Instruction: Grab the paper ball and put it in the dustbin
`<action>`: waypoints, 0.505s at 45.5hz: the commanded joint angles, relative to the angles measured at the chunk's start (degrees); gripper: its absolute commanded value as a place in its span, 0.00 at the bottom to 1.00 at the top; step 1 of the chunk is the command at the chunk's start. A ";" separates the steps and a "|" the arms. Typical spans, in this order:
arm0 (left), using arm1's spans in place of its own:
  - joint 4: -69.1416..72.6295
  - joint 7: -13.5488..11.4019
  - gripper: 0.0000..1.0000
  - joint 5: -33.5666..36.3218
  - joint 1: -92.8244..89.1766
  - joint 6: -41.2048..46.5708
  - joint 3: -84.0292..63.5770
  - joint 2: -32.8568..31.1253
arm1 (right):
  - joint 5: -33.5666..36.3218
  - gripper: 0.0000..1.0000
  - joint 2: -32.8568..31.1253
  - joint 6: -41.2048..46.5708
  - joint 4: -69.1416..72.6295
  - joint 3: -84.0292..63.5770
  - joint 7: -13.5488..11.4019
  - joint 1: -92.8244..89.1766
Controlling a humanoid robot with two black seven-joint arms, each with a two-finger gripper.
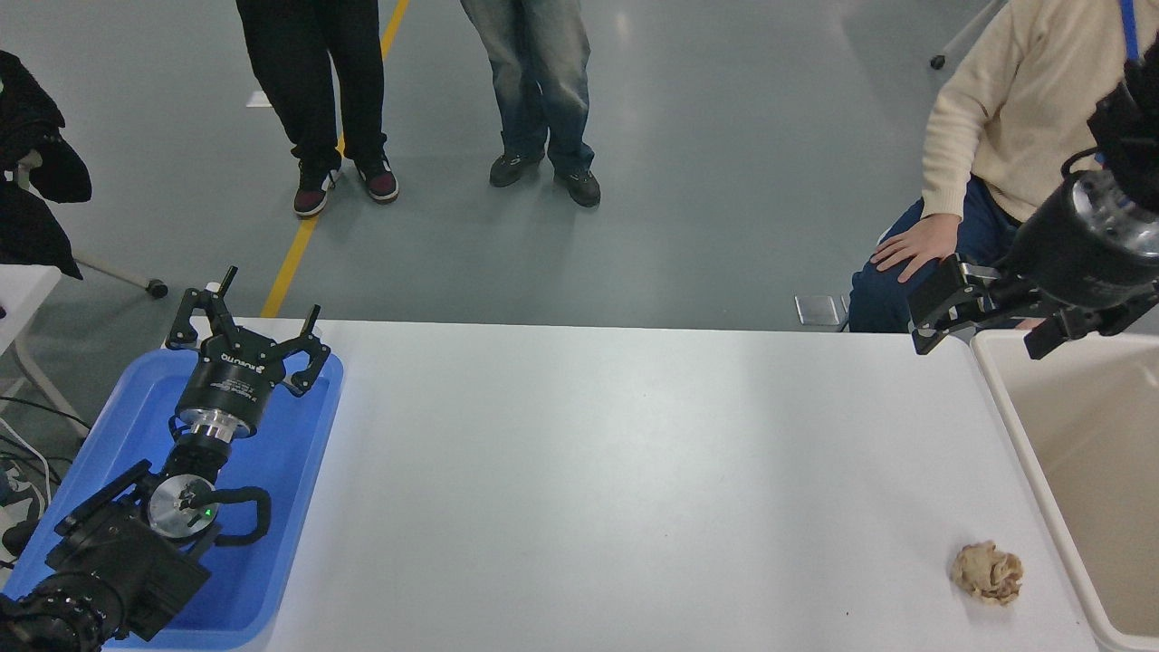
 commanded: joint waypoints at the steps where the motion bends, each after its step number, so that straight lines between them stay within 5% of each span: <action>1: -0.01 -0.02 1.00 0.00 -0.01 0.05 0.00 0.01 | 0.51 1.00 -5.41 0.01 -6.99 -4.97 0.04 -10.77; 10: 0.08 -0.11 1.00 -0.08 0.08 0.05 0.00 0.10 | 0.34 1.00 -9.55 -0.69 -13.32 1.61 0.04 -22.89; 23: 0.08 -0.11 1.00 0.00 0.08 0.05 0.00 0.10 | -1.59 1.00 -8.93 -15.89 -17.28 12.77 0.04 -39.33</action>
